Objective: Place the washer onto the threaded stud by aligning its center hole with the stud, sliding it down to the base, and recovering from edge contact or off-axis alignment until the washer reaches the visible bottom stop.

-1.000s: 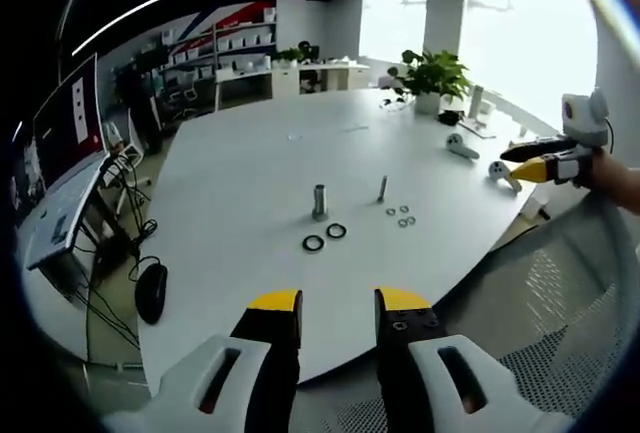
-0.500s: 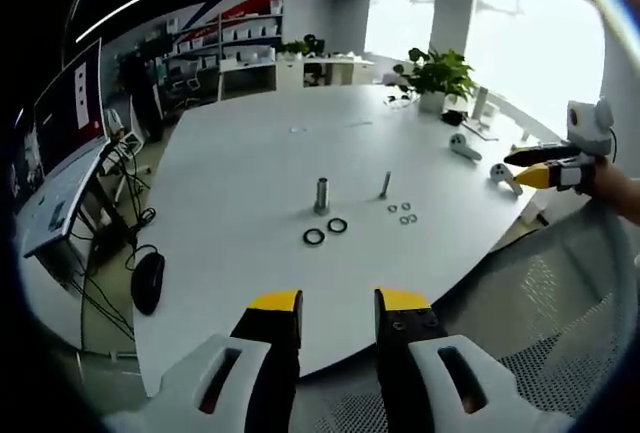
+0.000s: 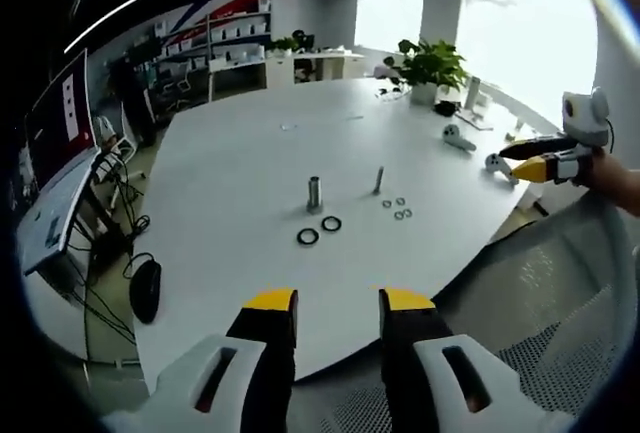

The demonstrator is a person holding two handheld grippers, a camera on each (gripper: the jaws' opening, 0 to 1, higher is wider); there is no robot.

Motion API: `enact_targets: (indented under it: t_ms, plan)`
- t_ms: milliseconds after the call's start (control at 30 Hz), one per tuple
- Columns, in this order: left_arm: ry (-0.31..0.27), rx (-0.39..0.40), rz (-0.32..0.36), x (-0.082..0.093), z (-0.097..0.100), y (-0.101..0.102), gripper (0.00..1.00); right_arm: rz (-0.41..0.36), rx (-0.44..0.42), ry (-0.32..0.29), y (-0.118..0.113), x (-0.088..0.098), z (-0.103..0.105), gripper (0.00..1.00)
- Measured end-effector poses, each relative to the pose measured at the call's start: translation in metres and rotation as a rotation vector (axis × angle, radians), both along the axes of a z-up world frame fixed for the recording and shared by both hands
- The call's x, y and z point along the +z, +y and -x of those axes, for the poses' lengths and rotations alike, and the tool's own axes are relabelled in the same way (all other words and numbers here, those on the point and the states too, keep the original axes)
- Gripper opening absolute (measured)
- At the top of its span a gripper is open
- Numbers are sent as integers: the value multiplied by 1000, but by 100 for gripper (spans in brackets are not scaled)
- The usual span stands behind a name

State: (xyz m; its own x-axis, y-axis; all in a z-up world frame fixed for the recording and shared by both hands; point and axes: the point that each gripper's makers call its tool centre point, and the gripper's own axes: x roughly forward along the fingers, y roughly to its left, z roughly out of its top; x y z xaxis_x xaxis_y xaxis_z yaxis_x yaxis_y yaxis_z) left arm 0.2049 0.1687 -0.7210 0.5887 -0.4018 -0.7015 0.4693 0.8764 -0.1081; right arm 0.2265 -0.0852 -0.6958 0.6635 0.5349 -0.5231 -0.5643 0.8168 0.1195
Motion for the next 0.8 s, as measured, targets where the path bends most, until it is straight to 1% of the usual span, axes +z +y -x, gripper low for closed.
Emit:
enact_targets:
  t_ms: [33,67,100,133,233,333,400,567,733,800]
  plan:
    - [45,-12,5,-4,3,-1,31,-1,-1,0,0,0,0,43]
    - [51,-19,-18,-6,-1,1,30,0,-1,0,0,0,0,43]
    - [30,-26,-35,-4,-6,1,30,1,-1,1,0,0,0,43]
    - [22,-30,-36,-3,-10,0,31,1,0,4,0,-1,0,43]
    - [37,-23,-4,-5,-25,-6,32,0,-1,8,0,-1,0,43]
    - [41,-30,-12,-10,-37,-11,32,1,-3,7,0,-1,0,43]
    - [41,-35,-22,-15,-44,-13,32,-3,-8,5,-1,0,-1,43]
    - [83,-47,-31,-33,-57,-19,32,-10,-24,10,-3,0,-2,44]
    - [112,-73,-77,-50,-76,-25,32,-8,-38,8,-5,0,-2,44]
    - [133,-79,-79,-56,-82,-26,32,-2,-38,12,-6,-2,-2,44]
